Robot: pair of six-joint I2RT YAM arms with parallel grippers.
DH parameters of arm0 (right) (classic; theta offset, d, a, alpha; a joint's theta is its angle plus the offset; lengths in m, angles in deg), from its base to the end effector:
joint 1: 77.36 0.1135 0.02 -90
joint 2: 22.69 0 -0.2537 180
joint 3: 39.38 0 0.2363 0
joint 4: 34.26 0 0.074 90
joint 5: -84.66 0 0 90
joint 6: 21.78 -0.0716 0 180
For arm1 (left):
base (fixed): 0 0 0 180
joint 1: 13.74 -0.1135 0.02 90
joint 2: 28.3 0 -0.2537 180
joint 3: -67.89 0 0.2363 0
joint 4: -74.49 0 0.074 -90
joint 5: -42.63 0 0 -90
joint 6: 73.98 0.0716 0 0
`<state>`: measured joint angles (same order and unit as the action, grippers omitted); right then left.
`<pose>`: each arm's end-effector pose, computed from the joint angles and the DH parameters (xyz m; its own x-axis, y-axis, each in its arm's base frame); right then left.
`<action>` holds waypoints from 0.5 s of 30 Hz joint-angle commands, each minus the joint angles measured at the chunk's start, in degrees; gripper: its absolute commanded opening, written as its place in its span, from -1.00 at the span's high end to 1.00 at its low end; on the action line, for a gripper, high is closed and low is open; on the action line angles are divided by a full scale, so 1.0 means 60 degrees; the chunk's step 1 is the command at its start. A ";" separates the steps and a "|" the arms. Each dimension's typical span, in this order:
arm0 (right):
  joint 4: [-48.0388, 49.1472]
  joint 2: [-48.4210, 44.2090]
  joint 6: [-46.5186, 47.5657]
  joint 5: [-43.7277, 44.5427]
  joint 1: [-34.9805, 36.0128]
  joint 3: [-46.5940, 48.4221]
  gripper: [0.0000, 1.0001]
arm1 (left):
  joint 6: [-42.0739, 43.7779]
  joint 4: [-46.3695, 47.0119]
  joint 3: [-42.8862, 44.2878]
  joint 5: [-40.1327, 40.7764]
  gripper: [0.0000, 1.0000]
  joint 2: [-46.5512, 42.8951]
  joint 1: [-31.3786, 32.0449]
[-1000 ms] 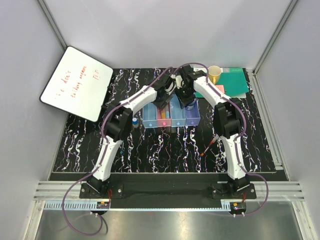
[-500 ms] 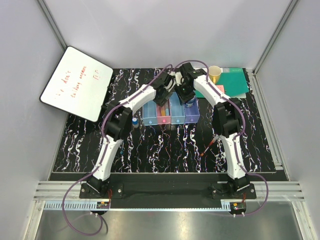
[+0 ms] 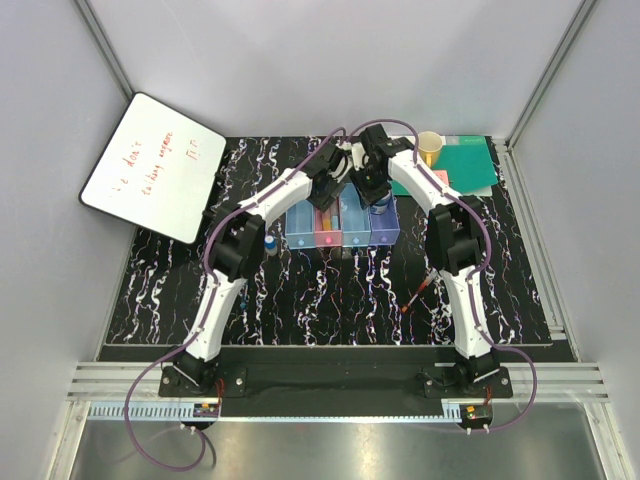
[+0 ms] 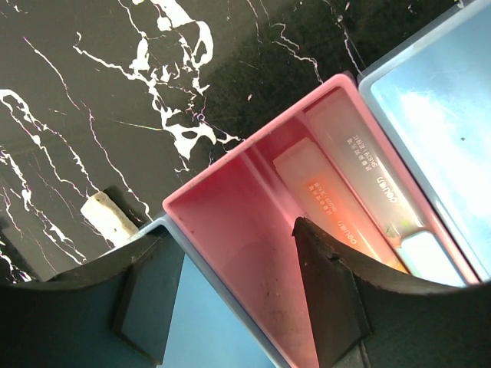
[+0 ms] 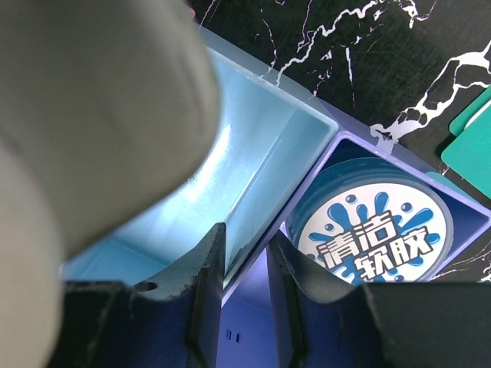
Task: Sort the stationery into containers
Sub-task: Move the storage box to the center of the board.
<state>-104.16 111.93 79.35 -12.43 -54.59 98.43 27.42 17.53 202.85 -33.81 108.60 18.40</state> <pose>0.4498 0.1984 0.1740 -0.7482 -0.5218 -0.4098 -0.5845 0.8106 0.0349 0.4455 -0.2601 0.1559 -0.6288 0.6220 -0.4667 0.5497 0.7800 0.2989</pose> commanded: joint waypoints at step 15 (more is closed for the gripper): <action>0.0133 -0.1841 0.0824 0.0156 0.0190 0.0165 -0.07 | 0.0195 0.1199 -0.1495 0.0038 -0.40 -0.3684 0.0649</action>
<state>-103.73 105.20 82.41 -12.28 -54.44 98.54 27.55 19.49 195.50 -33.89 96.05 19.62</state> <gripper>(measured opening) 0.479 0.661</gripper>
